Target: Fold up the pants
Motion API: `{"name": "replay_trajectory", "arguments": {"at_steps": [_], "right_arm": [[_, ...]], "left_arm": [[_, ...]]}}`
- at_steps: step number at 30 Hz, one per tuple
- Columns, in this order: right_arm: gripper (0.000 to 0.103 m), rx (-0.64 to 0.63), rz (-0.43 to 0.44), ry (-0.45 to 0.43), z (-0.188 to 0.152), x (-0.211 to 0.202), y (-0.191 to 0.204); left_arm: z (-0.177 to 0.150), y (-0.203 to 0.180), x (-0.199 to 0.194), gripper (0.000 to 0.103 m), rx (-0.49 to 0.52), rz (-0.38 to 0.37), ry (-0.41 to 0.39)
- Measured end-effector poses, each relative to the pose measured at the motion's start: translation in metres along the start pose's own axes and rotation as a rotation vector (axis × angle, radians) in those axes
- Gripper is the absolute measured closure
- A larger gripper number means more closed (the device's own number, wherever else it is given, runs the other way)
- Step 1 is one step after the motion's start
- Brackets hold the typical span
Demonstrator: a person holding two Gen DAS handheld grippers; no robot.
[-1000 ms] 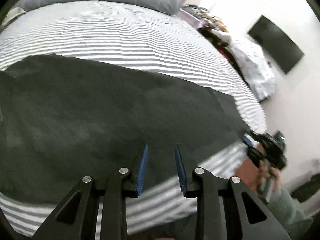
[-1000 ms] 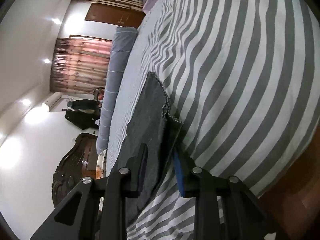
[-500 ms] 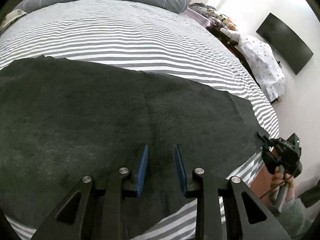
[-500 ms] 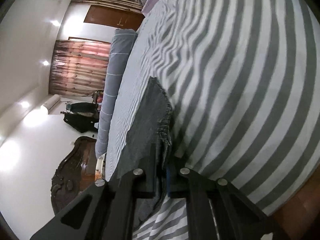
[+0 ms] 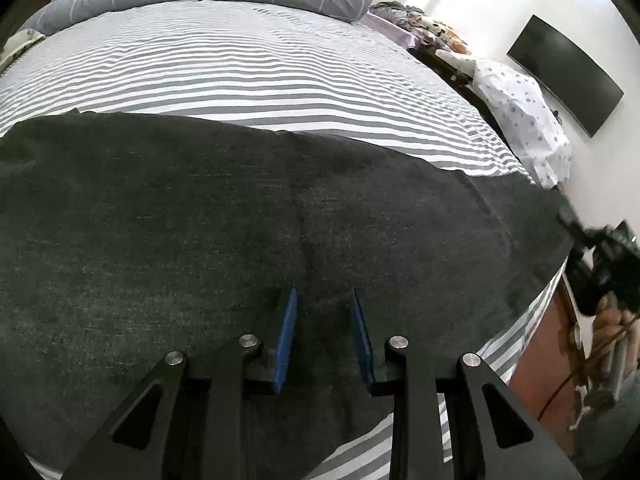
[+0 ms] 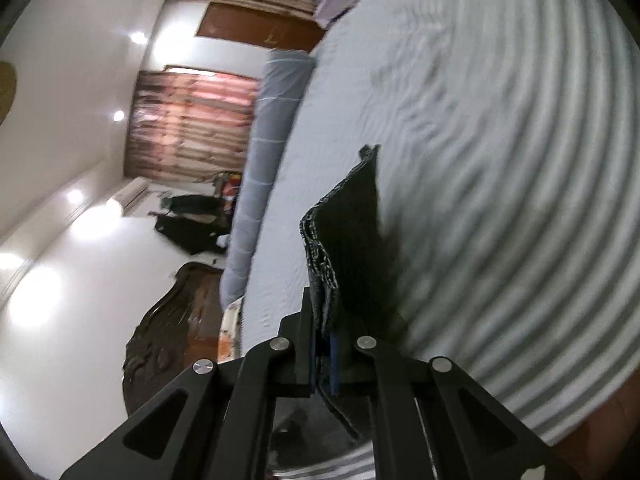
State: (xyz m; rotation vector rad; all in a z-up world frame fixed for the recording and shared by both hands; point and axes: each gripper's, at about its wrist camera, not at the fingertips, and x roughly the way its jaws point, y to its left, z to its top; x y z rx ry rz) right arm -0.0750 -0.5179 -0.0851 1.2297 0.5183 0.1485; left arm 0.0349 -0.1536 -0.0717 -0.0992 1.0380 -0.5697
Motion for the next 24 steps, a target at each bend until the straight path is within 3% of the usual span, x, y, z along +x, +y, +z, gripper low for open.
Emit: {"name": "replay_trajectory", "arguments": {"at_steps": [4,11,24], "right_arm": [[0.097,-0.076,0.046,0.057,-0.005,0.024,0.047],[0.097,-0.196,0.076,0.202,-0.039,0.087,0.116],[0.097,-0.255,0.031,0.521,-0.16,0.218,0.14]], "left_arm": [[0.001,0.003,-0.004,0.074,-0.009,-0.024,-0.001],[0.001,0.039,-0.036,0.074,-0.126,-0.126,0.002],[-0.011,0.136,-0.099,0.062,-0.321,-0.273,-0.069]]}}
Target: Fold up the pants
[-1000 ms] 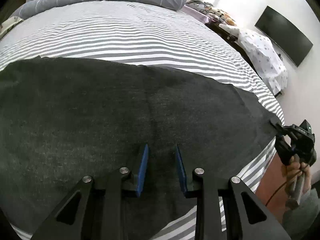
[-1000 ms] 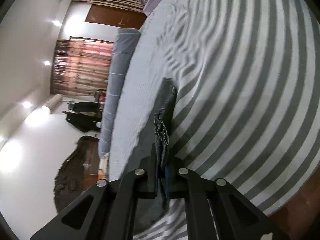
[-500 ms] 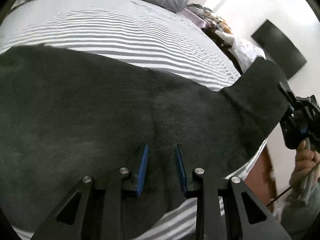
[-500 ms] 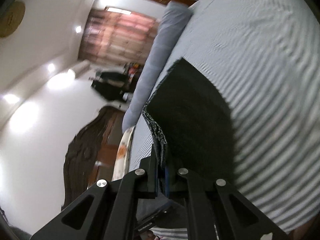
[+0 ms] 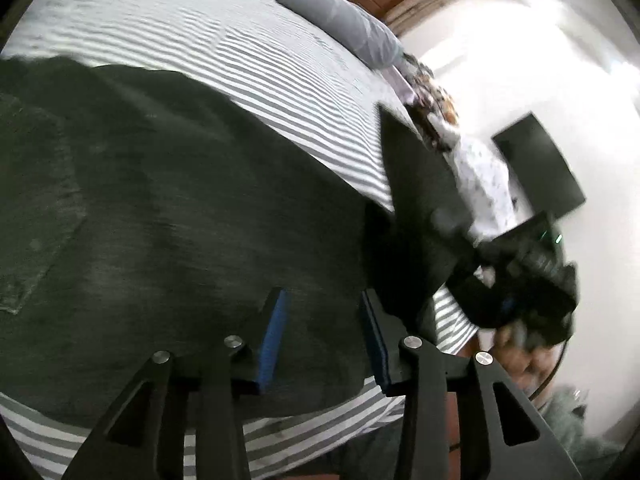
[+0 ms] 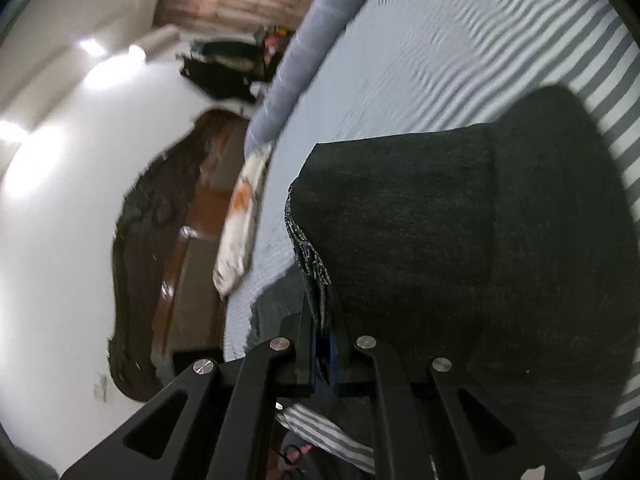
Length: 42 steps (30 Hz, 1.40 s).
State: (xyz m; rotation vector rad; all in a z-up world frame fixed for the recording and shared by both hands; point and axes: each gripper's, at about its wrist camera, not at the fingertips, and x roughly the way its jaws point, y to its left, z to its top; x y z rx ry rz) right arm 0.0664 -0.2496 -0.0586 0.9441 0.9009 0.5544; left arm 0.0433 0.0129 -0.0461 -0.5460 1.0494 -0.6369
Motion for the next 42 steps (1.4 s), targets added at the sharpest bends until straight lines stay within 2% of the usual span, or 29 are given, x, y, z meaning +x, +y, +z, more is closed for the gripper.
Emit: {"name": "replay_trajectory", "arguments": {"at_steps": [4,7,8,10,11,15,19,21,23,31,34,36,38,39,42], "right_arm": [[0.093,-0.037,-0.084,0.078,-0.019,0.032,-0.005],[0.09,-0.024,-0.128,0.091,-0.03,0.043,-0.017],[0.088,-0.02,-0.132,0.092,-0.031,0.042,-0.018],[0.071,-0.015,-0.128,0.11,-0.036,0.039,-0.02],[0.068,-0.027,-0.137,0.11,-0.039,0.035,-0.019],[0.064,-0.11,-0.156,0.13,-0.058,0.02,-0.008],[0.063,-0.065,-0.154,0.16,-0.09,0.009,-0.027],[0.063,-0.055,-0.158,0.14,-0.096,0.007,-0.036],[0.063,-0.003,-0.116,0.109,-0.099,-0.001,-0.049],[0.065,0.192,-0.099,-0.121,-0.088,-0.056,-0.097],[0.065,0.257,-0.089,-0.198,-0.085,-0.077,-0.112],[0.065,0.292,-0.072,-0.225,-0.085,-0.087,-0.119],[0.074,0.298,-0.081,-0.221,-0.082,-0.09,-0.117],[0.085,0.301,-0.098,-0.221,-0.082,-0.092,-0.118],[0.092,0.305,-0.09,-0.217,-0.087,-0.097,-0.122]], "left_arm": [[0.006,0.012,-0.003,0.058,-0.021,-0.033,0.015],[0.01,0.019,0.001,0.056,-0.041,-0.058,0.028],[0.011,0.021,0.003,0.055,-0.046,-0.061,0.033],[0.013,0.023,0.008,0.055,-0.057,-0.075,0.051],[0.014,0.025,0.009,0.055,-0.064,-0.083,0.055],[0.018,0.029,0.014,0.052,-0.071,-0.106,0.073],[0.02,0.033,0.023,0.051,-0.109,-0.116,0.09],[0.02,0.035,0.027,0.051,-0.124,-0.109,0.094],[0.023,0.036,0.031,0.051,-0.138,-0.097,0.099],[0.029,0.027,0.042,0.051,-0.136,-0.036,0.082],[0.027,0.025,0.042,0.057,-0.153,-0.006,0.065],[0.022,0.019,0.042,0.073,-0.142,0.026,0.064],[0.018,0.019,0.044,0.086,-0.134,0.07,0.077],[0.016,0.02,0.044,0.09,-0.142,0.08,0.079],[0.012,0.021,0.039,0.097,-0.169,0.063,0.058]]}}
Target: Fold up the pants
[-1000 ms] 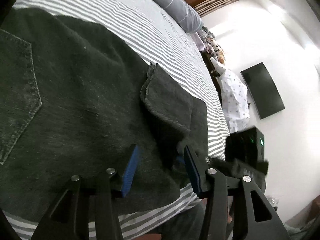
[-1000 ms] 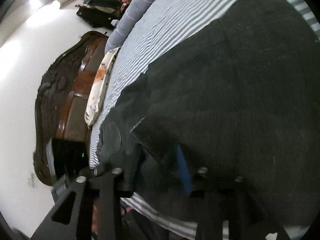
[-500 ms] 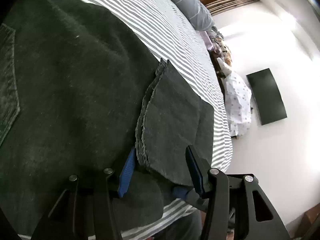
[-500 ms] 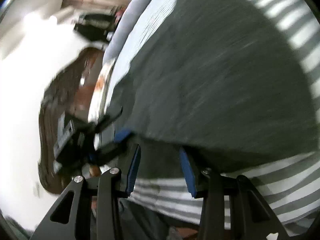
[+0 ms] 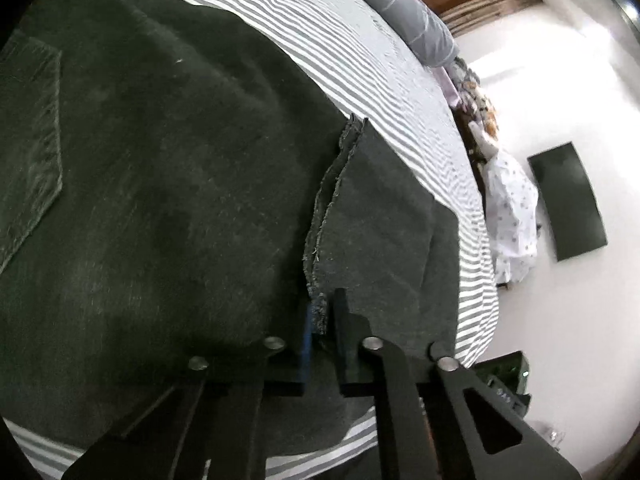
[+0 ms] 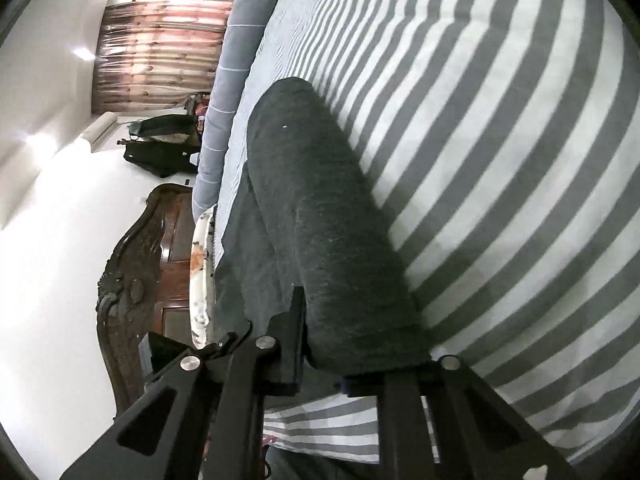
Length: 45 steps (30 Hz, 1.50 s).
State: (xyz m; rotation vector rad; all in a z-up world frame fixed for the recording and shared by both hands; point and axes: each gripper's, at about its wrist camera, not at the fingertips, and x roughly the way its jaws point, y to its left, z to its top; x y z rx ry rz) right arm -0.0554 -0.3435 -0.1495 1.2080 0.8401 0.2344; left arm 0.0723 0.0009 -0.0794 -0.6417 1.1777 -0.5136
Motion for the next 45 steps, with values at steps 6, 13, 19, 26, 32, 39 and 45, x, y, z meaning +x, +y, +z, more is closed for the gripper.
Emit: {"name": "replay_trajectory", "arguments": {"at_steps": [6,13,19,26,32,39,45], "right_arm": [[0.092,-0.056,-0.023,0.018,-0.002,-0.005,0.011],[0.095,-0.074,-0.025,0.059,-0.009,0.007,0.024],[0.095,-0.126,-0.037,0.123,-0.021,0.031,0.042],[0.093,-0.225,-0.117,0.153,-0.027,0.046,0.058],[0.085,-0.286,-0.231,0.113,-0.024,0.038,0.066],[0.086,-0.268,-0.304,0.127,-0.019,0.03,0.064],[0.077,-0.303,-0.37,0.185,-0.023,0.021,0.071]], "left_arm": [[-0.005,-0.008,-0.014,0.099,0.031,0.001,-0.052],[-0.008,-0.011,-0.039,0.099,0.049,0.014,-0.091],[-0.011,0.001,-0.059,0.099,0.078,0.08,-0.104],[-0.02,0.015,-0.051,0.099,0.136,0.177,-0.081],[-0.027,0.015,-0.038,0.099,0.197,0.231,-0.099],[-0.028,0.015,-0.036,0.097,0.23,0.245,-0.104],[-0.029,0.002,-0.034,0.092,0.324,0.318,-0.103]]}}
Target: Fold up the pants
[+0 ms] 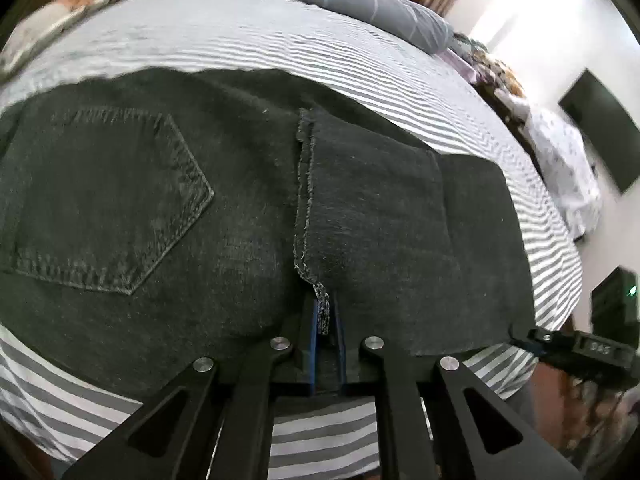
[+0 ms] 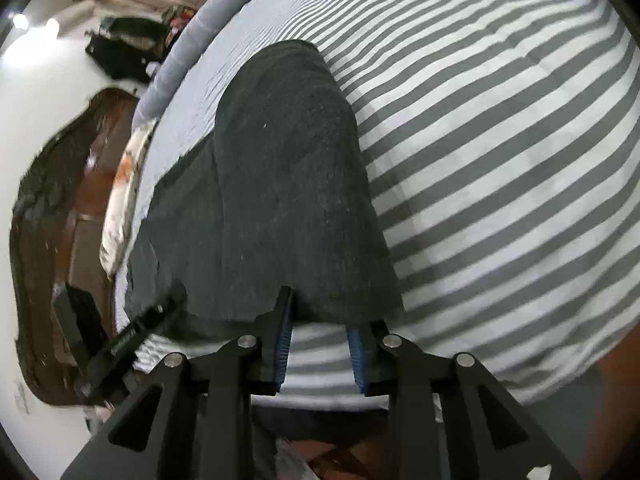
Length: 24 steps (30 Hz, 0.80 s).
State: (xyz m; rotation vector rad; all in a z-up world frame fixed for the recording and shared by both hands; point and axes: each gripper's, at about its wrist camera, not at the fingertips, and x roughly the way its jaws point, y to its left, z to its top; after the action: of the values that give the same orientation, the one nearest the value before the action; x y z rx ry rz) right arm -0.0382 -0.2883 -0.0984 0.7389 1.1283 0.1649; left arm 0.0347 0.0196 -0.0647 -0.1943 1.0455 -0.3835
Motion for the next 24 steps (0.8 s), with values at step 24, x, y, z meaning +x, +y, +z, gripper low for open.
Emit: {"name": "replay_trajectory", "arguments": {"at_steps": [24], "right_arm": [[0.077,-0.405,-0.245,-0.175,0.104,0.009,0.092]], "left_arm": [[0.022,-0.035,0.002,0.079,0.092,0.022,-0.092]]}}
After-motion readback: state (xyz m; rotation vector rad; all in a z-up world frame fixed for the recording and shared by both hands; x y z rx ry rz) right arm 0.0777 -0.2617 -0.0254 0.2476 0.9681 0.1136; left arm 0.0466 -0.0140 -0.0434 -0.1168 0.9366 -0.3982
